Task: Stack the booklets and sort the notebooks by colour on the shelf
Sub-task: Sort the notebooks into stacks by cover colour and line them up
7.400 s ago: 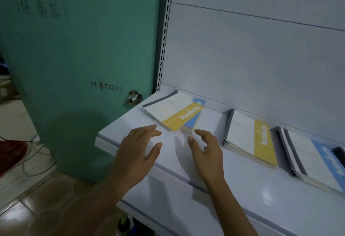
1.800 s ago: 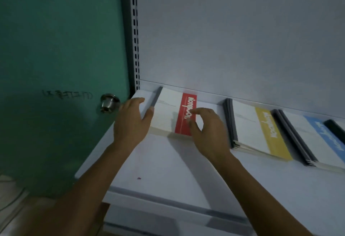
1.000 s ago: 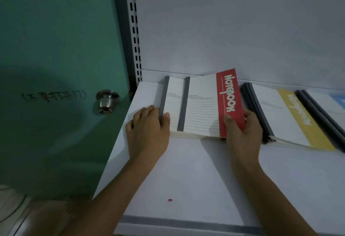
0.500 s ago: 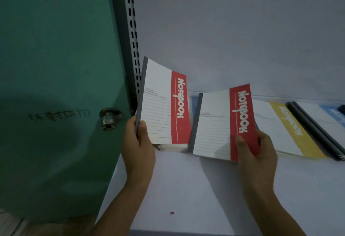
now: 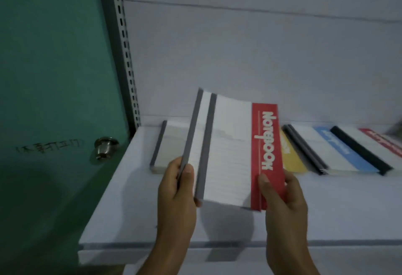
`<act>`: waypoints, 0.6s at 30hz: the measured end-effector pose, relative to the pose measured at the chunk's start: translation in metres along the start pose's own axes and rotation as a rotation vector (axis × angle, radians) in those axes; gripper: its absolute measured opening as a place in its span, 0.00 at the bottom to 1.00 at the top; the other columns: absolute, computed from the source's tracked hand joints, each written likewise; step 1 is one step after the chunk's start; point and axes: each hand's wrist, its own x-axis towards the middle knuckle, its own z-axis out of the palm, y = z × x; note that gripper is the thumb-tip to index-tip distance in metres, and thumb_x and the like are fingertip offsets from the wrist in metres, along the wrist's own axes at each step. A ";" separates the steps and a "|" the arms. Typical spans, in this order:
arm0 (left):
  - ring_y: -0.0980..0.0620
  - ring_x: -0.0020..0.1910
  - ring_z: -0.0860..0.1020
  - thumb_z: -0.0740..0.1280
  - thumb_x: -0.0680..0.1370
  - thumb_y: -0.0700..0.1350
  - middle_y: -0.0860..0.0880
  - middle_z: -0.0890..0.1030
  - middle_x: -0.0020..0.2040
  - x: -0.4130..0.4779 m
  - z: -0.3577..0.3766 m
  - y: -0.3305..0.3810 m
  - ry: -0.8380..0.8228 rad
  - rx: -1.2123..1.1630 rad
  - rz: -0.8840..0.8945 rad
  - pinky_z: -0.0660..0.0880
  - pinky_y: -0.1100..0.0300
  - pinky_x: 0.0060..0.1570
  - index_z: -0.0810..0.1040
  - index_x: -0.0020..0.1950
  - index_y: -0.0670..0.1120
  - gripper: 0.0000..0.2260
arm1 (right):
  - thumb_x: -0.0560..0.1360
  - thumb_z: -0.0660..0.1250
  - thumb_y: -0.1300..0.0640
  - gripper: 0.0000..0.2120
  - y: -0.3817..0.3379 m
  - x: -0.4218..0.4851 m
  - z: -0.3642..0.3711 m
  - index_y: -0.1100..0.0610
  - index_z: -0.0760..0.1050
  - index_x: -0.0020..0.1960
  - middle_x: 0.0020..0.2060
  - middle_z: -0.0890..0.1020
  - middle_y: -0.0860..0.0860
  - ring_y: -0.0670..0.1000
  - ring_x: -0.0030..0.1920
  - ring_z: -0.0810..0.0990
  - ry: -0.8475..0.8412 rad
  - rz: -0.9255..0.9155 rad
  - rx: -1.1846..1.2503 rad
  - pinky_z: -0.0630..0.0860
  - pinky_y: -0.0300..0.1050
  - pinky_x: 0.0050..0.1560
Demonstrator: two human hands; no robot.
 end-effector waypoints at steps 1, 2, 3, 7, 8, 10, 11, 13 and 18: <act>0.61 0.31 0.77 0.58 0.81 0.45 0.58 0.82 0.36 -0.013 0.015 0.001 -0.025 -0.020 -0.022 0.74 0.67 0.27 0.76 0.50 0.56 0.09 | 0.75 0.68 0.54 0.07 -0.004 0.000 -0.013 0.45 0.75 0.52 0.46 0.83 0.43 0.45 0.46 0.82 -0.022 0.020 -0.010 0.78 0.45 0.44; 0.62 0.33 0.78 0.58 0.81 0.45 0.59 0.82 0.37 -0.027 0.031 0.001 -0.042 -0.042 -0.032 0.74 0.68 0.27 0.76 0.49 0.56 0.09 | 0.75 0.67 0.54 0.07 -0.006 0.001 -0.032 0.45 0.74 0.53 0.46 0.83 0.44 0.46 0.47 0.82 -0.028 0.039 -0.008 0.78 0.47 0.44; 0.63 0.34 0.79 0.58 0.81 0.46 0.59 0.82 0.37 -0.042 0.049 0.000 -0.058 -0.063 -0.032 0.74 0.68 0.27 0.76 0.49 0.55 0.08 | 0.75 0.67 0.53 0.08 -0.007 0.003 -0.053 0.45 0.73 0.53 0.47 0.82 0.44 0.47 0.47 0.81 -0.020 0.055 -0.005 0.79 0.47 0.44; 0.60 0.41 0.82 0.64 0.74 0.53 0.58 0.84 0.41 -0.102 0.117 -0.009 -0.197 -0.101 -0.118 0.76 0.67 0.32 0.76 0.51 0.52 0.08 | 0.74 0.69 0.55 0.09 -0.019 0.003 -0.145 0.44 0.74 0.51 0.49 0.82 0.46 0.48 0.49 0.81 0.045 0.060 -0.039 0.79 0.48 0.46; 0.59 0.41 0.82 0.66 0.74 0.51 0.57 0.84 0.42 -0.117 0.134 -0.013 -0.240 -0.081 -0.129 0.77 0.67 0.33 0.75 0.52 0.53 0.08 | 0.74 0.69 0.56 0.09 -0.024 0.003 -0.170 0.45 0.74 0.51 0.50 0.81 0.46 0.48 0.50 0.81 0.059 0.040 -0.049 0.78 0.48 0.47; 0.59 0.43 0.82 0.66 0.77 0.46 0.58 0.84 0.44 -0.150 0.168 -0.022 -0.279 -0.070 -0.149 0.77 0.66 0.36 0.76 0.53 0.54 0.06 | 0.74 0.69 0.57 0.13 -0.035 0.004 -0.217 0.46 0.72 0.56 0.52 0.80 0.46 0.47 0.52 0.80 0.089 0.018 -0.073 0.78 0.45 0.47; 0.60 0.44 0.81 0.65 0.78 0.44 0.58 0.83 0.45 -0.166 0.185 -0.026 -0.297 -0.080 -0.154 0.77 0.66 0.38 0.76 0.52 0.54 0.06 | 0.74 0.69 0.57 0.16 -0.039 0.004 -0.240 0.47 0.71 0.60 0.53 0.80 0.46 0.47 0.52 0.79 0.107 0.022 -0.086 0.77 0.44 0.46; 0.62 0.45 0.81 0.62 0.80 0.42 0.59 0.83 0.47 -0.197 0.212 -0.031 -0.346 -0.087 -0.163 0.76 0.70 0.39 0.76 0.52 0.56 0.09 | 0.75 0.68 0.56 0.20 -0.043 0.005 -0.282 0.47 0.69 0.65 0.53 0.79 0.46 0.46 0.52 0.79 0.136 0.053 -0.115 0.76 0.42 0.44; 0.64 0.45 0.80 0.59 0.80 0.40 0.63 0.82 0.46 -0.235 0.256 -0.028 -0.430 -0.063 -0.154 0.73 0.74 0.38 0.75 0.51 0.59 0.13 | 0.77 0.66 0.58 0.15 -0.050 0.014 -0.344 0.45 0.71 0.61 0.49 0.80 0.45 0.46 0.48 0.80 0.142 0.105 -0.107 0.75 0.41 0.38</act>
